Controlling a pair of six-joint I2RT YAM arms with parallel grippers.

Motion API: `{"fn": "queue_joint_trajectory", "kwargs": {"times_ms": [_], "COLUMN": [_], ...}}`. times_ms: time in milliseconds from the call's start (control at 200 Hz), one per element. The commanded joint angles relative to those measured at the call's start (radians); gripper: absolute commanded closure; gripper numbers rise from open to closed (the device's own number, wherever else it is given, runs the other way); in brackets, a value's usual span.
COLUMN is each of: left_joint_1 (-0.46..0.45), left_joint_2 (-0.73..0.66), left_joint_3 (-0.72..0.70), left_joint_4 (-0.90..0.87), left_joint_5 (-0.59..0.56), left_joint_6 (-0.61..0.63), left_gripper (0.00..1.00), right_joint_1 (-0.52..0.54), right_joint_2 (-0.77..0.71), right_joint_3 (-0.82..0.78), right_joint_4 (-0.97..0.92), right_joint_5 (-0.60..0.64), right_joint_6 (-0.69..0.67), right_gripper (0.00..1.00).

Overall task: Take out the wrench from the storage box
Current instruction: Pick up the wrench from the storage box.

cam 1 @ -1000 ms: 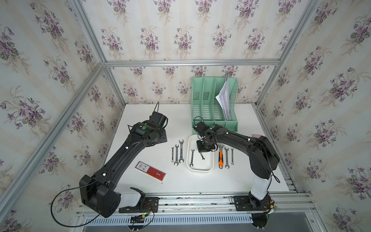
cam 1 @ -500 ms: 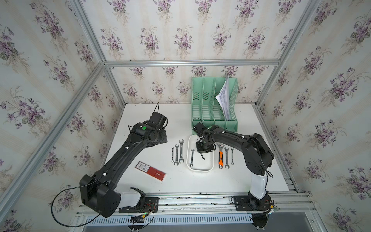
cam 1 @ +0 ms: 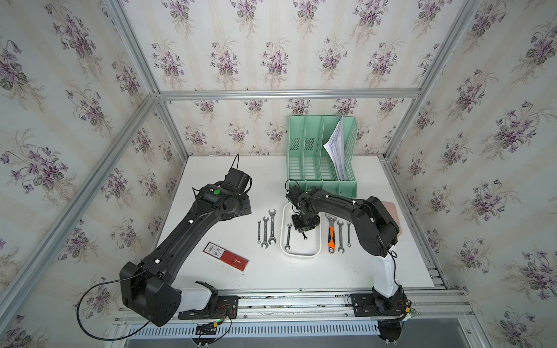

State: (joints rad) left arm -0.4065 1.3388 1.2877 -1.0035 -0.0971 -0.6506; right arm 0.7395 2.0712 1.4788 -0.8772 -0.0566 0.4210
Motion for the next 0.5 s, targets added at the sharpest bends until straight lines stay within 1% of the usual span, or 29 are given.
{"fn": "queue_joint_trajectory", "kwargs": {"times_ms": [0, 310, 494], "left_joint_1": [0.001, 0.001, 0.000], "left_joint_2": [0.001, -0.009, -0.009], "left_joint_3": [-0.002, 0.002, 0.009], "left_joint_4": [0.009, 0.001, -0.002], "left_joint_5": [-0.003, -0.010, -0.012], "left_joint_6": [0.011, 0.014, 0.013], "left_gripper": [0.40, 0.40, 0.40], "right_joint_1": [0.001, 0.006, 0.006], "right_joint_2": [0.035, 0.041, 0.004], "right_joint_3": [-0.001, -0.011, -0.002], "right_joint_4": [-0.038, -0.019, -0.028], "right_joint_5": [-0.008, 0.001, 0.003], "right_joint_6": [-0.012, -0.020, -0.020], "right_gripper": [0.76, 0.88, 0.89]}}
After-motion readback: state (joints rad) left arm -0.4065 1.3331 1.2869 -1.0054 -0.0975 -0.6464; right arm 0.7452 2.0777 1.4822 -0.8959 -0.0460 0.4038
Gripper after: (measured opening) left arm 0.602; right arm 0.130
